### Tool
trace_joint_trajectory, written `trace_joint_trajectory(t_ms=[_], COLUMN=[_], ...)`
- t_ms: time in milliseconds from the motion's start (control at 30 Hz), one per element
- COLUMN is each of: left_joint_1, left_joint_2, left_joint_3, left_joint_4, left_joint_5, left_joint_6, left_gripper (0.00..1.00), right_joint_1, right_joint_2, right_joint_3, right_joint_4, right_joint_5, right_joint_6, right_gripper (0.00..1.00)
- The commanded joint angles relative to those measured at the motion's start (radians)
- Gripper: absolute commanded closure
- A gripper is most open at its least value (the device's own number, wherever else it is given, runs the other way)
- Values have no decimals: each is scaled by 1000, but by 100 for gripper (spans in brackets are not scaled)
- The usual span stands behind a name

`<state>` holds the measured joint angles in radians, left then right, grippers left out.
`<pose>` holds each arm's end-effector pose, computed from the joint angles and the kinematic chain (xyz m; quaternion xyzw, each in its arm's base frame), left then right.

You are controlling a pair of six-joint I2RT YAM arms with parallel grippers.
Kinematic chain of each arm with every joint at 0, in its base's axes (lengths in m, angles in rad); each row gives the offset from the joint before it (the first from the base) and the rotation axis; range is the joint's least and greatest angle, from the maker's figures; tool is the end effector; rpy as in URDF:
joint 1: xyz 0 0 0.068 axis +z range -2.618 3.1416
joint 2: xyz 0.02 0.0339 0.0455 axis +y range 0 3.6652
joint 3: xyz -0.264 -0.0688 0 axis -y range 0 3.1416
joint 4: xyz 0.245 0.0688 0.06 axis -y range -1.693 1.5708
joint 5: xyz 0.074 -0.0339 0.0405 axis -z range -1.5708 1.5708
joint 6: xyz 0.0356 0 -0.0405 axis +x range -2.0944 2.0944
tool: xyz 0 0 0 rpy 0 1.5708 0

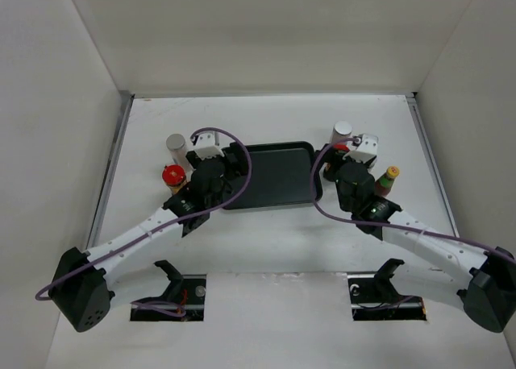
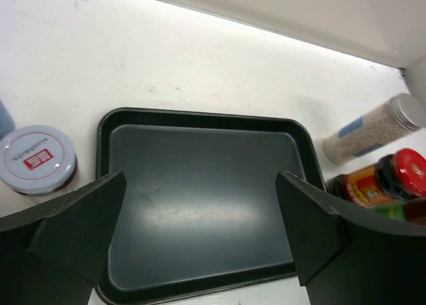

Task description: Organize the condiment bottles

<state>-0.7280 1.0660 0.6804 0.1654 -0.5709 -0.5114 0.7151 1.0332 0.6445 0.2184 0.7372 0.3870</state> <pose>0.1945 -0.1476 0.2853 -0.0940 0.7636 -0.1695 0.6159 0.1917 0.1348 0.2859 0.1126 0.7417 0.0800 0.6564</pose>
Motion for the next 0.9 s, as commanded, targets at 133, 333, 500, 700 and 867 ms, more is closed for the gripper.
trace_joint_trajectory(t_ms=[133,333,500,700,867], left_joint_1=[78,184,265,292,322], left_joint_2=[-29,-41,-9,86,160], left_joint_3=[65,142,206,316,412], left_joint_4=[-70,-106,-102,-127,-292], left_joint_5=[-49,-23,-1,-62,-181], left_joint_6=[24,83,117,232,269], left_gripper=[0,0,0,78,62], right_joint_1=[11,43,94,111,109], right_joint_2=[71,79,126,191,191], right_joint_3=[60,12,-16,3,-2], right_joint_4=[94,189,242,234,239], right_joint_5=[-171,-366,-380,-383,-410], right_joint_6=[52,59,67,64,61], right_gripper=[0,65,90,81,81])
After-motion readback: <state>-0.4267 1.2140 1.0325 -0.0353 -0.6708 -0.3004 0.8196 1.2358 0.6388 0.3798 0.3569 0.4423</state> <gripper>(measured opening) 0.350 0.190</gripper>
